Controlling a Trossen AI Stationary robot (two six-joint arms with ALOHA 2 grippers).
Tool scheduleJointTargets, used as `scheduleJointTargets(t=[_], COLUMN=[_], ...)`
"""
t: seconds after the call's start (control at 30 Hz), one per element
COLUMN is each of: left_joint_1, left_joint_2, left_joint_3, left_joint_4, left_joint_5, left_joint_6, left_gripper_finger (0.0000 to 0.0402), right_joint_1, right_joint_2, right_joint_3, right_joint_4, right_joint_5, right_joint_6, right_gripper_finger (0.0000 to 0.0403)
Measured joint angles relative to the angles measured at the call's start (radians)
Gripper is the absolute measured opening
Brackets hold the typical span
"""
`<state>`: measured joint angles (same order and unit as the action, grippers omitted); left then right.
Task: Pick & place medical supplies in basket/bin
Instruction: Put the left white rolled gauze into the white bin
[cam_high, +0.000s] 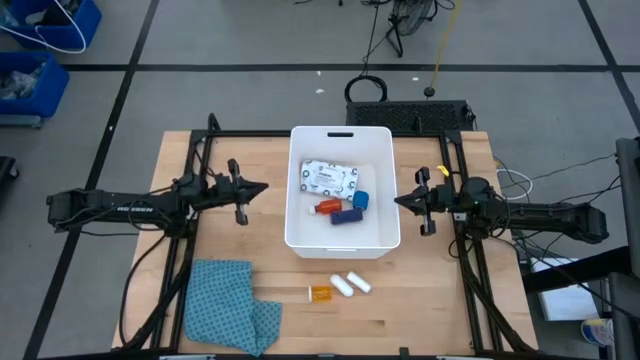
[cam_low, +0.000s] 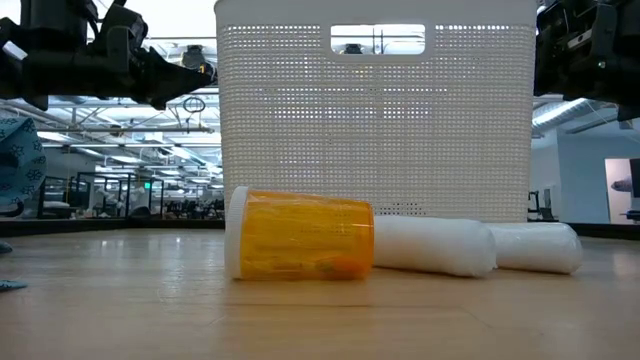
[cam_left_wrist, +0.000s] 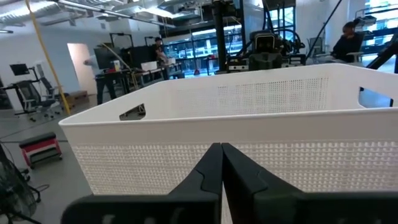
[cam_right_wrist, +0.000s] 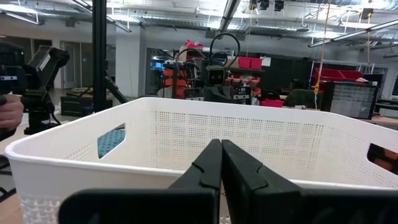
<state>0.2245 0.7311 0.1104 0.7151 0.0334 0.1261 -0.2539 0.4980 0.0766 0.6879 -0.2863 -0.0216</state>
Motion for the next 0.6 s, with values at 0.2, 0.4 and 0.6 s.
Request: scheduleJointTargets(t=[0.2,0.4,0.6], left_joint_1=[0.0,0.0,0.0], left_joint_2=[0.0,0.0,0.0], left_joint_3=[0.0,0.0,0.0], left_joint_4=[0.0,0.0,-0.001], left_joint_5=[0.0,0.0,-0.008], left_joint_6=[-0.002,-0.004,0.0], left_gripper_finger=[0.0016,0.0003,0.0024], right_joint_1=[0.0,0.003,0.088], right_joint_2=[0.001,-0.007,-0.004], right_joint_3=[-0.003,0.026,0.195], right_joint_4=[0.033,0.126,-0.144], right_joint_5=[-0.001,-0.03,-0.048], right_joint_6=[-0.012,-0.003,-0.045], right_gripper_finger=[0.0,0.0,0.0])
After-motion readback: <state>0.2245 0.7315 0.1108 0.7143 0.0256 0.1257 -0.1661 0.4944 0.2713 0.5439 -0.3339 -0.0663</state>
